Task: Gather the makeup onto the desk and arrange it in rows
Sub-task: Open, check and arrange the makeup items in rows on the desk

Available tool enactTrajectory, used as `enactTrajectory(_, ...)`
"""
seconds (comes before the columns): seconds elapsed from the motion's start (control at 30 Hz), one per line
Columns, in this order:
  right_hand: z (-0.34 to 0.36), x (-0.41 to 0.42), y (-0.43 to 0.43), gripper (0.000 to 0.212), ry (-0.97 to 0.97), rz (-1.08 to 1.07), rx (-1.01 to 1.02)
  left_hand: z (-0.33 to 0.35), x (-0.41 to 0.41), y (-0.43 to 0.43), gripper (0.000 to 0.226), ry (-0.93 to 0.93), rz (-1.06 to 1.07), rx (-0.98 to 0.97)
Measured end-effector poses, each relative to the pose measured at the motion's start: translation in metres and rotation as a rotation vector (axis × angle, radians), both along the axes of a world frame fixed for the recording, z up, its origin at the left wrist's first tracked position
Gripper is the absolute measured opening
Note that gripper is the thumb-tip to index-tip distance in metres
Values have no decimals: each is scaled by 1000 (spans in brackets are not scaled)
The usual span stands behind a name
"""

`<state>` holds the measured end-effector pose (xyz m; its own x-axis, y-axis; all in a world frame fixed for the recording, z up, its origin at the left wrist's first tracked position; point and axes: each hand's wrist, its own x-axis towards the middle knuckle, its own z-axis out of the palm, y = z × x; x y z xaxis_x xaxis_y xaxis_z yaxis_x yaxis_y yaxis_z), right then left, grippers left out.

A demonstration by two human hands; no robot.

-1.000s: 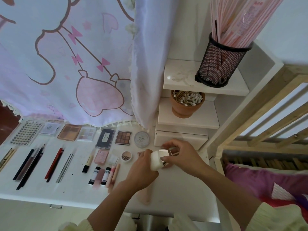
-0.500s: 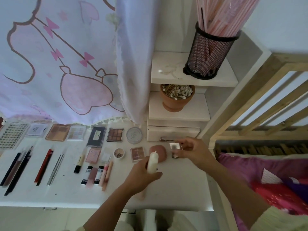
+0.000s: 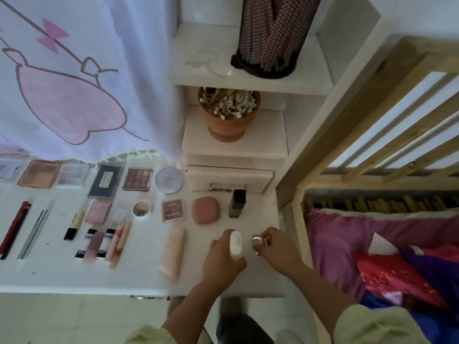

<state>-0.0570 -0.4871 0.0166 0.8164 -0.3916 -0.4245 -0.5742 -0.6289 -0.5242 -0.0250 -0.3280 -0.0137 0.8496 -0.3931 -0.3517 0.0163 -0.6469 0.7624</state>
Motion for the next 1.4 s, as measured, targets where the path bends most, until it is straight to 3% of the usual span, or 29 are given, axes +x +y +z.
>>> enactTrajectory(0.2, -13, -6, -9, 19, 1, 128, -27, -10, -10, -17, 46, -82, -5, 42)
enactTrajectory(0.3, -14, -8, -15, 18, 27, 223, -36, -10, -11, -17, 51, -63, -6, 39)
enactTrajectory(0.4, -10, -10, -19, 35, 46, 330, -4, -10, -10, -13, 57, -30, -27, 36)
enactTrajectory(0.53, -6, -13, -21, 32, 61, 420, -21, -8, -11, -10, 61, -7, -32, 38)
enactTrajectory(0.87, -6, -25, -22, 32, 95, 403, -17, -8, -25, -14, 61, -1, -34, 11)
enactTrajectory(1.17, -8, -29, -14, 25, 128, 345, -127, -3, -29, -14, 57, -21, -22, 56)
enactTrajectory(1.4, -7, -24, -6, 25, 199, 303, -93, 0, -27, -13, 62, 3, -37, 128)
